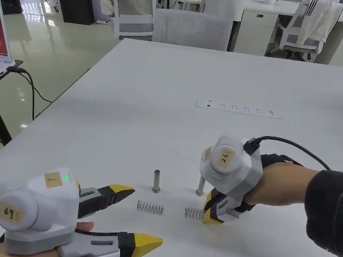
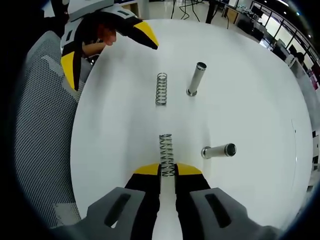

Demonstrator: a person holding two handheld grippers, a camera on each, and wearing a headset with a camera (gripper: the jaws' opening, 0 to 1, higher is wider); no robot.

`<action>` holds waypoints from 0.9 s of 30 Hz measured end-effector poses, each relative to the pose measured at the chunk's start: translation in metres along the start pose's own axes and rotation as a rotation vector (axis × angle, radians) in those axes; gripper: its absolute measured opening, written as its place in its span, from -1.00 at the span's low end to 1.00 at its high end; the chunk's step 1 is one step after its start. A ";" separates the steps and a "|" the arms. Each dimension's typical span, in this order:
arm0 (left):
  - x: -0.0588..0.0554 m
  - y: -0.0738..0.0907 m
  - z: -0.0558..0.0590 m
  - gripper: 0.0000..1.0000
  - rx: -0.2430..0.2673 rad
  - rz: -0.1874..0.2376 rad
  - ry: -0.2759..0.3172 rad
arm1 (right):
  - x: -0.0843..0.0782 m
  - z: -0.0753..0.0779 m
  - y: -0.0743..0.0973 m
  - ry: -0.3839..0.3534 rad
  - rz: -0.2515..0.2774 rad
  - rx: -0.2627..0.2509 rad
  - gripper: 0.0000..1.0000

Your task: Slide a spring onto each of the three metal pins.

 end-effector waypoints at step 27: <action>0.007 -0.006 0.008 0.14 -0.029 0.005 -0.035 | 0.017 -0.013 0.032 0.055 0.016 -0.002 -0.85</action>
Point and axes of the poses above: the centre of the closed fingertips' face, and the gripper's own axes: y roughly backward along the fingers, z roughly to its right, x roughly out of its top, the point moved 2 cm from there along y, roughly backward along the fingers
